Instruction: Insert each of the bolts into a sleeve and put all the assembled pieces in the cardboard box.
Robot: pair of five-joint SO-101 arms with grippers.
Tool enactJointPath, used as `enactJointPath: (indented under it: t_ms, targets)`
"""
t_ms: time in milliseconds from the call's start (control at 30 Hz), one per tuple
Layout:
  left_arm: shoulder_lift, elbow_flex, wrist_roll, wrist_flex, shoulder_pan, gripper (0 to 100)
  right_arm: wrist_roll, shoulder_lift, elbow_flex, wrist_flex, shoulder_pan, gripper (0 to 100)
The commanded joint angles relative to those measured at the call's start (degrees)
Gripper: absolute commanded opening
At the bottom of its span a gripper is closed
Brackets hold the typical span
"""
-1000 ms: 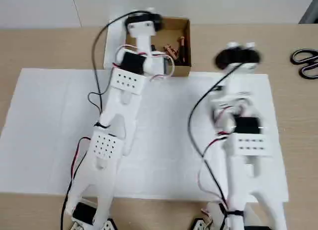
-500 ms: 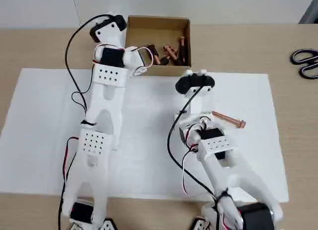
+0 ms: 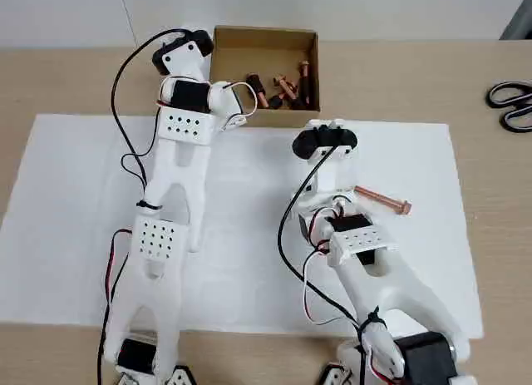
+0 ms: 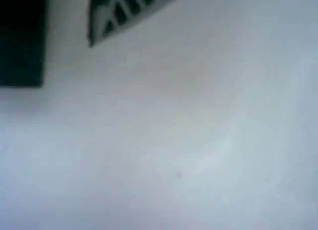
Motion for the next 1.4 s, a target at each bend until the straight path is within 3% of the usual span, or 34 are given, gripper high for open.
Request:
enactJointPath:
  t_ms: [0,167,433,833,933,1067,1167,1233,1300,1367]
  targets:
    - [-2.55,-0.22,0.44,0.97,-0.44,9,-0.09,-0.13,-0.35,-0.66,-0.66,28.1]
    - [-2.55,-0.22,0.35,0.62,-0.35,9,0.0,-0.22,-0.35,-0.66,-1.1,29.1]
    - [-2.55,-0.31,0.18,-0.79,-0.35,9,-0.35,-2.59,-1.14,3.65,-1.19,46.4]
    - [-2.46,-0.22,0.26,-2.2,-0.18,9,0.0,-23.78,-1.14,12.53,-0.75,46.5]
    - [-1.49,-0.22,0.35,-1.93,0.09,9,0.79,-24.22,-1.23,12.7,5.05,46.4]
    - [1.32,-0.48,0.7,-0.53,0.35,9,12.22,-20.53,-1.23,7.08,19.38,46.4]
    - [0.88,-0.57,3.43,0.97,0.88,9,29.98,-16.04,-2.73,2.07,24.04,46.4]
    - [-0.18,-0.57,3.52,0.97,1.76,9,35.34,-13.67,-6.24,2.15,25.54,46.1]
    - [-1.14,-0.57,3.6,0.97,2.73,9,29.71,-11.91,-10.11,4.26,25.63,43.7]
    - [-1.49,-0.48,3.6,0.97,3.52,9,17.14,-11.47,-14.15,8.04,25.19,40.7]
